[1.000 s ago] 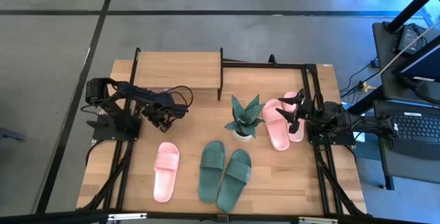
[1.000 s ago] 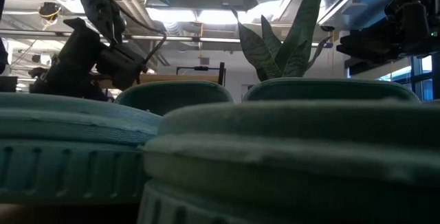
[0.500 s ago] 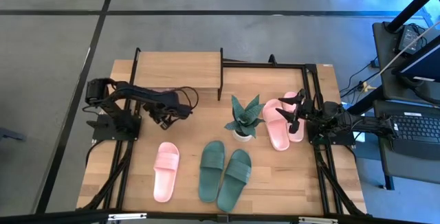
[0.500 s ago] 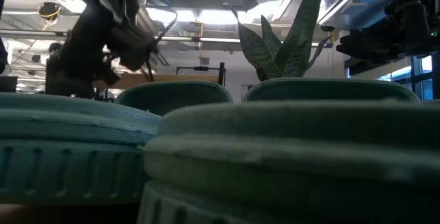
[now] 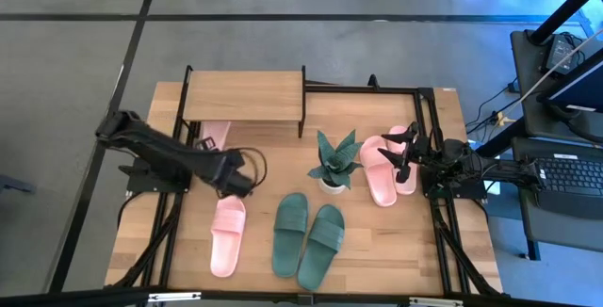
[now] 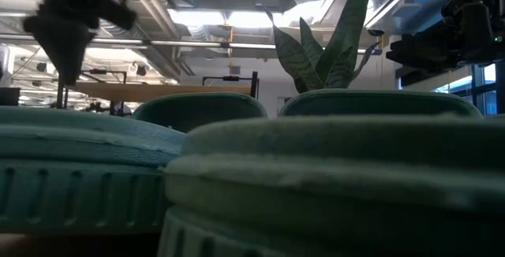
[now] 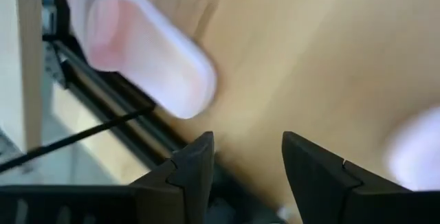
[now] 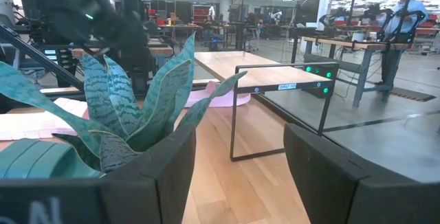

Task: Pick and place slides into the shelf
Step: Put the pink slipper under the shelf

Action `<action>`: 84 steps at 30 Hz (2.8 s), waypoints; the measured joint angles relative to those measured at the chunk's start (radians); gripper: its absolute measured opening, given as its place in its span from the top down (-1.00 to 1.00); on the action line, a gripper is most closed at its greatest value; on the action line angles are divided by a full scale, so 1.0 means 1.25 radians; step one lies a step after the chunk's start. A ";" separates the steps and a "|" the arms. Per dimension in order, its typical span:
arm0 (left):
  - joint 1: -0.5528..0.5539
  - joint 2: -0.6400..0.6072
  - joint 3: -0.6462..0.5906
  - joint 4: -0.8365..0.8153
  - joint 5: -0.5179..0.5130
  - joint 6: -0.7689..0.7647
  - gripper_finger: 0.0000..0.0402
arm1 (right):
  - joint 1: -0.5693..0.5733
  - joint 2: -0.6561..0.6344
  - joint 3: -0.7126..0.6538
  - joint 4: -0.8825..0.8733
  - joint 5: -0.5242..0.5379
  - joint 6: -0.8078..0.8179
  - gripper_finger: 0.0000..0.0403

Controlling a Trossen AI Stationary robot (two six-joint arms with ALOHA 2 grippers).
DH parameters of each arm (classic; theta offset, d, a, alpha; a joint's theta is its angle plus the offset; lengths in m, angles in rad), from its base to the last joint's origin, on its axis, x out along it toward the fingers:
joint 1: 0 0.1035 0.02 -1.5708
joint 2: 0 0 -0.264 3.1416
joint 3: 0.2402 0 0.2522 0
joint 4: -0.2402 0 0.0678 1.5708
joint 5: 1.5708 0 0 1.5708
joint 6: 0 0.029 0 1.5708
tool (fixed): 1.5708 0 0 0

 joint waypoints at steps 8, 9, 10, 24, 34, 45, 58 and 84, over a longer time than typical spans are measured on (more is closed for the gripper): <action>-0.240 -0.040 0.000 0.208 0.008 0.013 0.18 | 0.000 0.000 0.000 0.000 0.000 -0.001 -0.10; -0.264 -0.034 0.000 0.237 0.006 0.021 0.18 | 0.000 0.000 0.000 0.000 0.000 -0.001 -0.10; -0.286 -0.026 0.000 0.267 -0.001 0.022 0.18 | 0.000 0.000 0.000 0.000 0.000 -0.001 -0.10; -0.412 0.162 0.048 0.414 0.029 -0.085 0.18 | 0.000 0.000 0.000 0.000 0.000 0.021 -0.10; -0.427 0.313 0.165 0.247 0.041 -0.083 0.18 | 0.000 0.000 0.000 0.000 0.000 0.022 -0.10; -0.405 0.378 0.166 0.160 0.056 -0.087 0.18 | 0.000 0.000 0.000 0.000 0.000 0.023 -0.10; -0.388 0.378 0.165 0.115 0.046 -0.085 0.46 | 0.000 0.000 0.000 0.000 0.000 0.023 -0.10; -0.177 0.225 0.164 -0.023 -0.208 0.012 0.99 | 0.000 0.000 0.000 0.000 0.000 0.017 -0.10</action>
